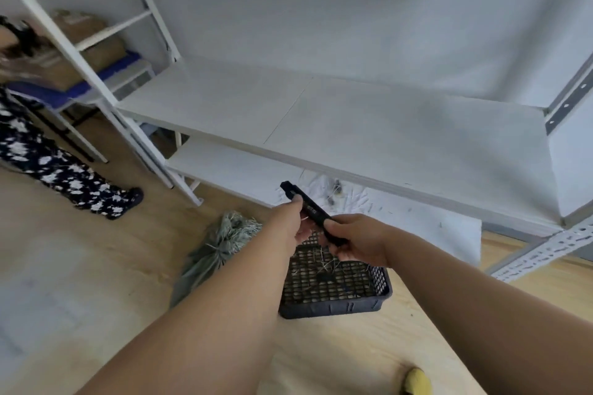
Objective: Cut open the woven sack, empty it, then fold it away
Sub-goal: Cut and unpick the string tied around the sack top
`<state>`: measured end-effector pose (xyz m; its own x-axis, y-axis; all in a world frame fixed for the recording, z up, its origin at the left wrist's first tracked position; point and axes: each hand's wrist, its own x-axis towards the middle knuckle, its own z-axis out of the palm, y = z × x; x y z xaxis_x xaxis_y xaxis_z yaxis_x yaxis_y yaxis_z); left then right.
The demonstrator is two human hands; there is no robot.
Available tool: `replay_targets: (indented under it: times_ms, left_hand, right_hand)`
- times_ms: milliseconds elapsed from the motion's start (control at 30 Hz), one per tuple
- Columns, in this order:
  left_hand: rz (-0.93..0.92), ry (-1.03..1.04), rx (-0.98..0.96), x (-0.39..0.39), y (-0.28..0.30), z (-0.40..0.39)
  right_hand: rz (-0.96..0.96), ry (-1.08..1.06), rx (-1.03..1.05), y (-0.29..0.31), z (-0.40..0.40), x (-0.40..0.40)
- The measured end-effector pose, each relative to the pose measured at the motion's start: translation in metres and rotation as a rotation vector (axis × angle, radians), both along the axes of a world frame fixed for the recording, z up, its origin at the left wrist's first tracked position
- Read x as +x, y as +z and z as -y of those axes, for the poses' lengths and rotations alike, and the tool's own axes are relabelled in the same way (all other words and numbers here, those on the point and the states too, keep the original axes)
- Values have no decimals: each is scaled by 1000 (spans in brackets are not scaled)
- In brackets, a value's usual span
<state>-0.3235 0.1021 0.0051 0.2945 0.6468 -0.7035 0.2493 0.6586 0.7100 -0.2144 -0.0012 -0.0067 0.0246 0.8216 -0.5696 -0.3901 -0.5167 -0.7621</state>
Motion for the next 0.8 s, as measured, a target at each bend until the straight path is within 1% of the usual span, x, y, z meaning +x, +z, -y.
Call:
replay_targets:
  times_ms: [67, 233, 400, 500, 533, 633, 667, 733, 800]
  left_hand:
    - [16, 53, -14, -36, -2, -11]
    - [18, 35, 38, -106, -3, -38]
    - [76, 39, -13, -134, -8, -53]
    - [81, 48, -47, -144, -16, -60]
    - [72, 38, -44, -148, -18, -63]
    - [30, -7, -9, -155, -21, -74]
    - [12, -8, 1, -158, -22, -79]
    - [-27, -5, 28, -162, -20, -88]
    - [-59, -17, 46, -165, -18, -98]
  right_hand:
    - [30, 39, -20, -4, -13, -36]
    - [137, 94, -59, -5, -45, -101]
    - [209, 78, -123, -2, -64, -125]
    - [292, 146, -140, -5, -73, -127]
    - [278, 174, -129, -6, -76, -128]
    - [43, 151, -83, -15, -92, -132]
    - [12, 155, -74, -18, -99, -134]
    - [66, 200, -54, -21, -113, -137]
    - [187, 249, -31, -21, -127, -138]
